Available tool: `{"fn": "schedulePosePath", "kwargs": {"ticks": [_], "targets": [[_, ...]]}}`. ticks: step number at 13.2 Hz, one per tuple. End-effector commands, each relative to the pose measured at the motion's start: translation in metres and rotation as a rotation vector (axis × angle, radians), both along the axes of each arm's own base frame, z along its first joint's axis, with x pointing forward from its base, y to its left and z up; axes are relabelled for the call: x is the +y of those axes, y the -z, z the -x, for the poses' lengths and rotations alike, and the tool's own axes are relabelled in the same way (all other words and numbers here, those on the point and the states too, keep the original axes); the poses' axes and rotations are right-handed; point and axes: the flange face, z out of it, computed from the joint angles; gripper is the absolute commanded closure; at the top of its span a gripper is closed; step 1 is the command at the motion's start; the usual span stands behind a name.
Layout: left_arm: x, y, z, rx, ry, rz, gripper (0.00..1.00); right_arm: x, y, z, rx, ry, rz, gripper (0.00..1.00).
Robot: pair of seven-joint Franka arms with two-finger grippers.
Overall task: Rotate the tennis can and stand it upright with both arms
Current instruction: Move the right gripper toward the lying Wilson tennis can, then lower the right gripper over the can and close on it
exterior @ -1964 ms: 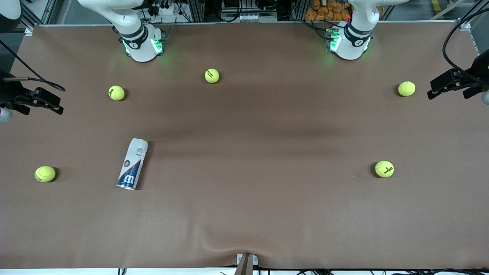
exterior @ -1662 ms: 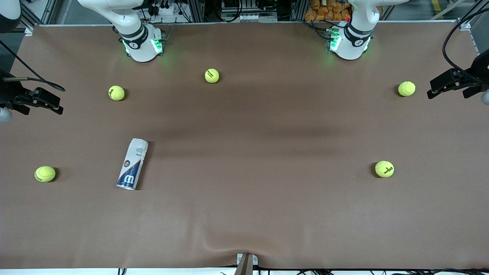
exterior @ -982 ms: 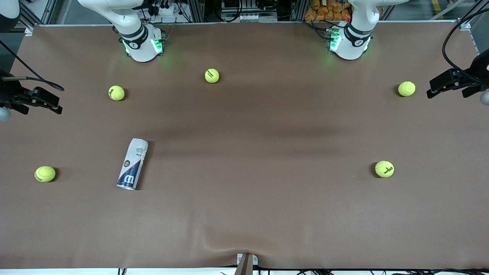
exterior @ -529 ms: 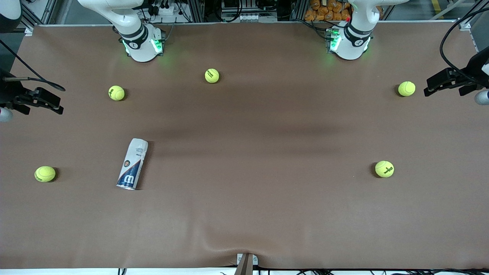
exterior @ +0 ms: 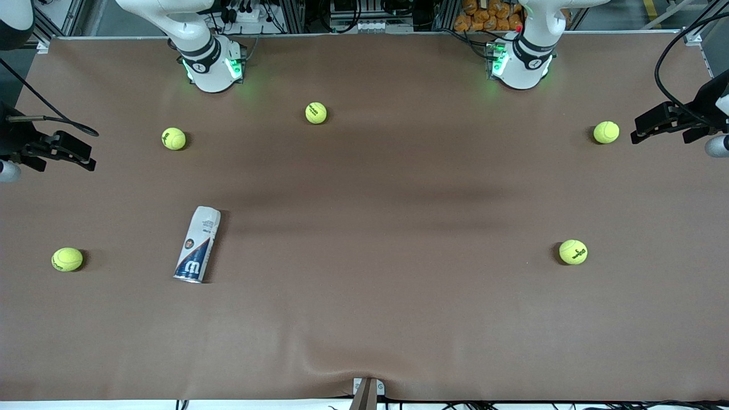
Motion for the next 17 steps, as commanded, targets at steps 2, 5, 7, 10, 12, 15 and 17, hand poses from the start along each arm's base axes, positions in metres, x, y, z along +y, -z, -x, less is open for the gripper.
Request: {"fn": "schedulePosePath", "kwargs": {"ticks": [2, 5, 7, 10, 12, 15, 17], "targets": [[0.0, -0.002, 0.002, 0.006, 0.02, 0.008, 0.0, 0.002, -0.002, 0.008, -0.006, 0.008, 0.013, 0.0], [0.002, 0.001, -0.001, 0.01, 0.017, 0.008, 0.0, 0.004, 0.017, 0.005, 0.025, 0.017, 0.012, 0.0], [0.001, 0.0, -0.002, 0.008, 0.016, 0.006, 0.0, 0.015, 0.054, -0.005, 0.091, 0.034, 0.015, 0.0], [0.0, 0.0, -0.002, 0.008, 0.029, 0.004, 0.0, 0.031, 0.117, -0.028, 0.163, 0.083, 0.033, 0.0], [0.005, 0.001, -0.002, 0.008, 0.066, 0.011, 0.0, 0.031, 0.161, -0.044, 0.178, 0.085, 0.038, 0.0], [0.003, 0.002, 0.002, 0.032, 0.053, 0.01, 0.0, 0.025, 0.219, -0.059, 0.151, 0.095, 0.039, 0.0], [0.007, 0.005, 0.001, 0.041, 0.061, -0.001, 0.0, 0.022, 0.243, -0.068, 0.146, 0.111, 0.038, 0.0]]}}
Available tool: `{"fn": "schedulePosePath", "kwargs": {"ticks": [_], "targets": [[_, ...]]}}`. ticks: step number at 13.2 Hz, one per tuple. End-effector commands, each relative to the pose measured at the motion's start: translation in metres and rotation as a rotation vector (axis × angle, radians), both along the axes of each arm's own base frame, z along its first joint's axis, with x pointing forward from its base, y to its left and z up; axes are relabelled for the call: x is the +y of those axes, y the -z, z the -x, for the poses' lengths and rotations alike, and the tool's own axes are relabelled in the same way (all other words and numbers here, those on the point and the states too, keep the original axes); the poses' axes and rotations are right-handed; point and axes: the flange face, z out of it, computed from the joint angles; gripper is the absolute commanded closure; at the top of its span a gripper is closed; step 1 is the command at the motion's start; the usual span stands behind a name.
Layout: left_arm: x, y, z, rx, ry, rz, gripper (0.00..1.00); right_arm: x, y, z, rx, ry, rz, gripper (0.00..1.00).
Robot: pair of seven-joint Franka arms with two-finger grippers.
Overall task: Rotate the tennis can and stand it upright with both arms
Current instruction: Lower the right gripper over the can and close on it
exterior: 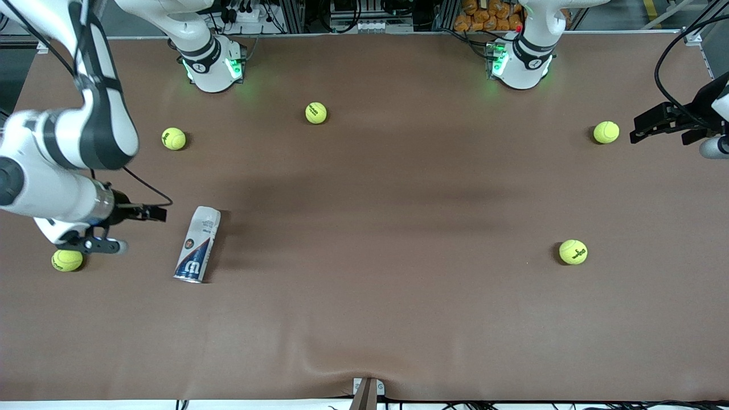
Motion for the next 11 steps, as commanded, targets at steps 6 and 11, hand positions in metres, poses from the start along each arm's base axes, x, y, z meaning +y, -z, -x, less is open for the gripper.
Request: {"fn": "schedulePosePath", "kwargs": {"ticks": [6, 11], "targets": [[-0.003, -0.003, 0.002, 0.009, 0.045, -0.1, 0.0, 0.016, 0.066, -0.017, -0.027, 0.064, 0.006, 0.0], [0.0, 0.002, 0.001, 0.021, 0.045, -0.065, 0.0, 0.026, 0.095, -0.015, 0.007, 0.128, 0.025, 0.0]]}}
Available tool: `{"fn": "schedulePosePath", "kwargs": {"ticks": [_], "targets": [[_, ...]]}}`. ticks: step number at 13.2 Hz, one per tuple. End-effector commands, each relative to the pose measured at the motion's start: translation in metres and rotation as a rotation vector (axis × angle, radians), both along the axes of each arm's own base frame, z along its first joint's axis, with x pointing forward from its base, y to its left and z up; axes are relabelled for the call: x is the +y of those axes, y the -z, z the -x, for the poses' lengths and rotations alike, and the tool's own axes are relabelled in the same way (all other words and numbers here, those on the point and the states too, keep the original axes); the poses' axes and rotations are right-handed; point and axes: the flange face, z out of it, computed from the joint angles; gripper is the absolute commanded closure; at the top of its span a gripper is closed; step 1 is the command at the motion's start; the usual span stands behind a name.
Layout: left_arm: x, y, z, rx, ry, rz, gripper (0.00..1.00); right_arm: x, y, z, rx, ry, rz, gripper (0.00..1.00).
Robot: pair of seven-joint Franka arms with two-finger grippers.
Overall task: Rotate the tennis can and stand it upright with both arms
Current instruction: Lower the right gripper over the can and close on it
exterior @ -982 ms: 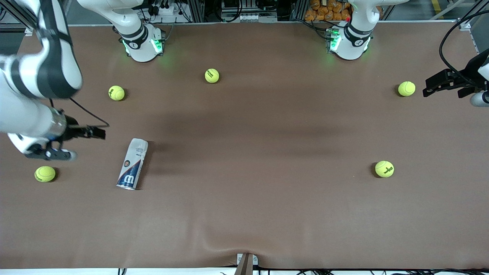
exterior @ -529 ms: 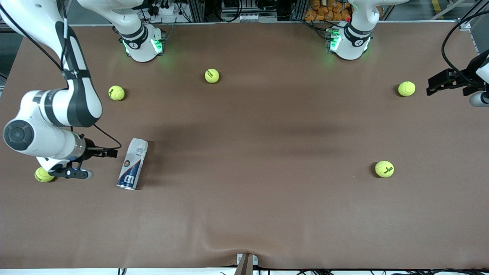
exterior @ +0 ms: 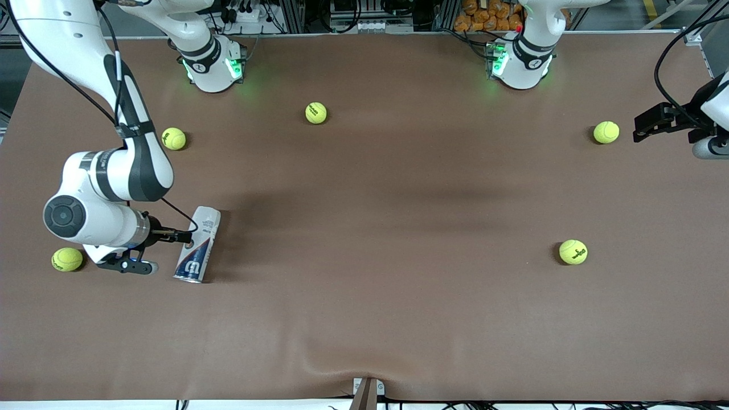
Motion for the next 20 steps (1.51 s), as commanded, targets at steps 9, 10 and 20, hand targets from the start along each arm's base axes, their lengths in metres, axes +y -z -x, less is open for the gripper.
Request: {"fn": "schedulePosePath", "kwargs": {"ticks": [9, 10, 20], "targets": [[0.008, 0.003, -0.002, 0.015, 0.003, 0.059, 0.0, 0.017, 0.055, 0.012, -0.006, 0.01, 0.012, 0.0], [0.013, 0.003, -0.002, 0.015, -0.01, 0.076, 0.0, 0.025, 0.057, 0.013, -0.003, -0.003, 0.013, 0.0], [0.014, 0.007, -0.002, 0.025, -0.033, 0.086, 0.0, 0.035, 0.092, 0.033, -0.028, -0.116, 0.02, 0.0]]}}
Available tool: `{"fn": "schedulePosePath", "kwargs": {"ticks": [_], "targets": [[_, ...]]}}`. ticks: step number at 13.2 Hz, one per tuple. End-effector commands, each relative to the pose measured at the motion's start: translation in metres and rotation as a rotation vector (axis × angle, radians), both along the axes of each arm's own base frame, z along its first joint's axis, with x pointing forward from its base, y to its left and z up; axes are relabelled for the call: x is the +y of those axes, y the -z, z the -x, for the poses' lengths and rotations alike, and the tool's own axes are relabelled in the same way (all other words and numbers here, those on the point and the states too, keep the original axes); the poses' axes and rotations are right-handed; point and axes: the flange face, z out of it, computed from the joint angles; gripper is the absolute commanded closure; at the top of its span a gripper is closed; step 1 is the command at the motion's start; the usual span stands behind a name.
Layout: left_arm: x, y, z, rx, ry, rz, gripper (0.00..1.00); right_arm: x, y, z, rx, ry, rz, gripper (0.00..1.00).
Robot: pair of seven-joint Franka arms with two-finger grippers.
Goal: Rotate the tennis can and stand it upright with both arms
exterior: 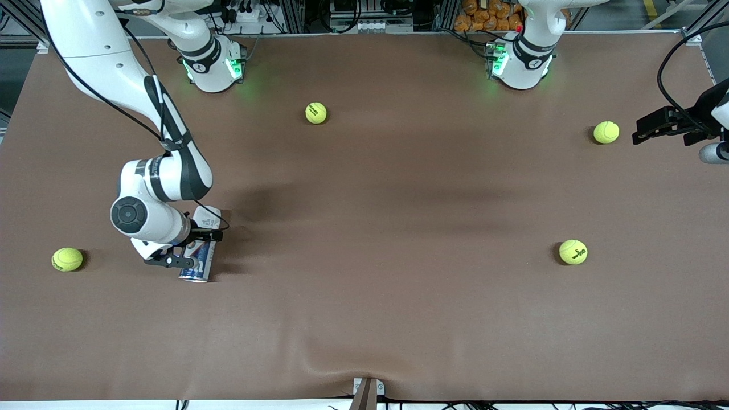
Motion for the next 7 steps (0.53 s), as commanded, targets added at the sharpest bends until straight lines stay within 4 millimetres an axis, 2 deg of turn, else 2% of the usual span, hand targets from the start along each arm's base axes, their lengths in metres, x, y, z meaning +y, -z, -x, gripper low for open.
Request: {"fn": "schedulePosePath", "kwargs": {"ticks": [1, 5, 7], "targets": [[0.0, -0.0007, 0.0015, 0.008, 0.004, 0.022, 0.0, -0.0031, 0.0063, 0.0044, 0.001, -0.023, 0.013, 0.0], [-0.0006, -0.0023, 0.0037, 0.004, 0.012, 0.034, 0.0, -0.0031, 0.0063, 0.0044, 0.001, -0.024, 0.014, 0.0], [-0.0006, -0.0003, 0.0043, 0.009, -0.002, 0.032, 0.0, -0.004, 0.0063, 0.0044, 0.001, -0.023, 0.014, 0.06]]}}
